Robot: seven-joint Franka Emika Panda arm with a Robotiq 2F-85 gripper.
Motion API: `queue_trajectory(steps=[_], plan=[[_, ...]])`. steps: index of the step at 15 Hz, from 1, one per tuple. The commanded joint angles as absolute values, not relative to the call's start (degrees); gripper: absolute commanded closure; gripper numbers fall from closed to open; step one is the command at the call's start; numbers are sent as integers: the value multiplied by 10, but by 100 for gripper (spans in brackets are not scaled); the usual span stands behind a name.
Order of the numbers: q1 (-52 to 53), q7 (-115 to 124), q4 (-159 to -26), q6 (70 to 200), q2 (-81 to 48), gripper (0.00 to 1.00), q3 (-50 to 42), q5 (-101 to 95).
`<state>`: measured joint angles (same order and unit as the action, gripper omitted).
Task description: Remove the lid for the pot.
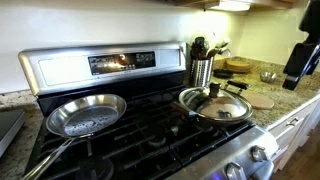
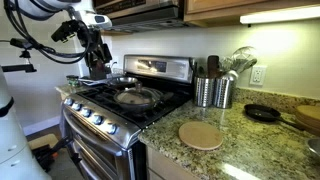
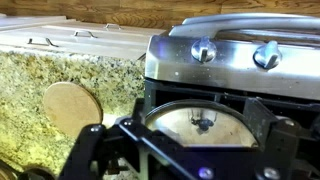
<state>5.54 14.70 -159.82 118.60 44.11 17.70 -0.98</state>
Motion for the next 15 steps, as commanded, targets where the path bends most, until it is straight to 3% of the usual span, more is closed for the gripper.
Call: queue_trajectory(steps=[1, 8, 15], plan=[[65, 153, -1598, 1184, 438, 0, 168, -18], [65, 154, -1598, 1184, 435, 0, 168, -18], [26, 96, -1550, 1191, 373, 0, 103, -53]])
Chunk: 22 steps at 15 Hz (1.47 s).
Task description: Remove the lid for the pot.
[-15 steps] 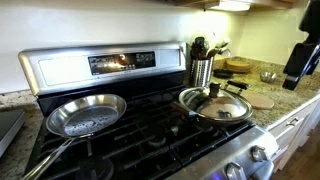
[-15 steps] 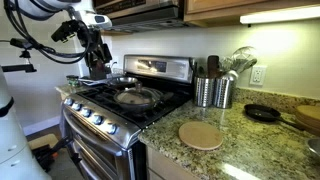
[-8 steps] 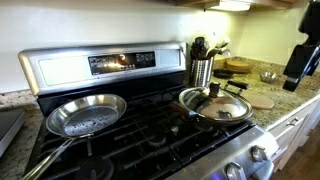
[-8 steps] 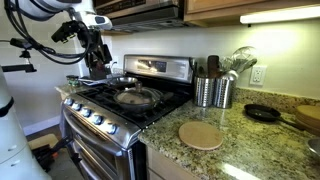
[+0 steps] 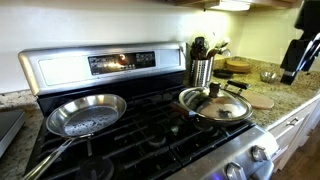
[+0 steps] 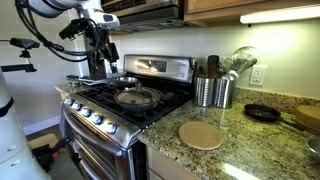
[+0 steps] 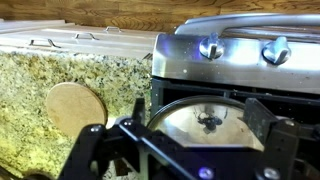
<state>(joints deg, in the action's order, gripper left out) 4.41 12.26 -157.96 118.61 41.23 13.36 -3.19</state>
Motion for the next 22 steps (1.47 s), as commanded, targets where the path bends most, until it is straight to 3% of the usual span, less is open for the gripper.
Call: queue_trajectory(steps=[1, 11, 22], plan=[[23, 82, -1543, 1199, 364, 0, 91, -60], [18, 23, -1513, 1434, 223, 0, 54, -84], [29, 30, -1501, 1454, 185, 0, 61, -66]])
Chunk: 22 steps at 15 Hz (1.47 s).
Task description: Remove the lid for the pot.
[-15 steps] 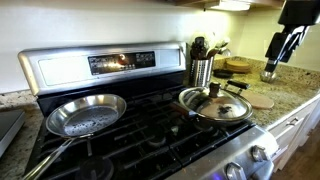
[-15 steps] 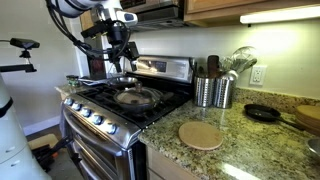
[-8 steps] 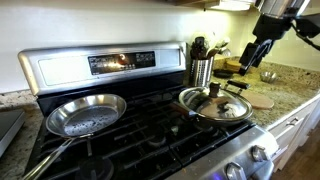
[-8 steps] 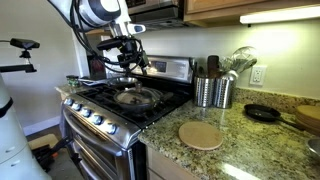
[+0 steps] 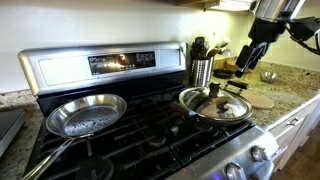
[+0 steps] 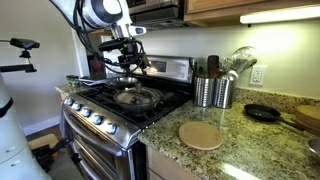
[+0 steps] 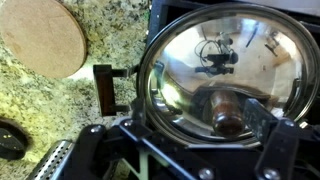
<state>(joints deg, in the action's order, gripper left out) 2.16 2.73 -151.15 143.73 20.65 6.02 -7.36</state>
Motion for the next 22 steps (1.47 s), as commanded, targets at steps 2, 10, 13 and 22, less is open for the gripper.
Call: queue_trajectory(steps=[2, 10, 13, 22], plan=[[29, 34, -1497, 1467, 172, 0, 66, -71], [30, 42, -1455, 1533, 81, 0, 74, -73], [35, 40, -1436, 1533, 53, 0, 73, -69], [53, 44, -1395, 1512, 2, 0, 75, -59]])
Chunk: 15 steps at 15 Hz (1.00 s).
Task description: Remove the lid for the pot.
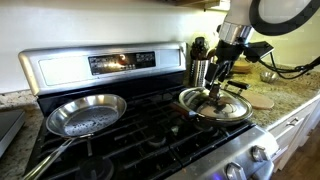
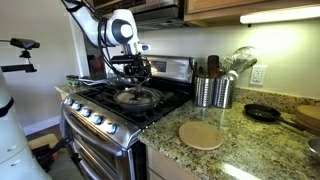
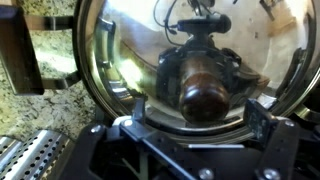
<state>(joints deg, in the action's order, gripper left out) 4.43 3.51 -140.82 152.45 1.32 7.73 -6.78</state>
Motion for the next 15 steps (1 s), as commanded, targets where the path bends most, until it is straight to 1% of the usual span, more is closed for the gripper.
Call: queue_trajectory(steps=[1, 2, 3, 4, 5, 6, 7, 8, 10, 13, 14, 15], plan=[[54, 50, -1393, 1508, -1, 0, 75, -64], [54, 55, -1392, 1506, -2, 0, 75, -66], [53, 64, -1389, 1496, -2, 2, 74, -71], [53, 76, -1387, 1488, -2, 14, 73, -80], [53, 88, -1387, 1479, 1, 13, 73, -89], [53, 96, -1386, 1469, 4, 5, 73, -91], [54, 102, -1384, 1460, 5, 7, 73, -92], [54, 108, -1381, 1454, 5, 3, 74, -94], [55, 104, -1380, 1456, 2, 4, 75, -86], [54, 105, -1378, 1472, -9, 29, 74, -90], [54, 115, -1375, 1467, -13, 44, 74, -98], [54, 117, -1374, 1465, -16, 51, 74, -97]])
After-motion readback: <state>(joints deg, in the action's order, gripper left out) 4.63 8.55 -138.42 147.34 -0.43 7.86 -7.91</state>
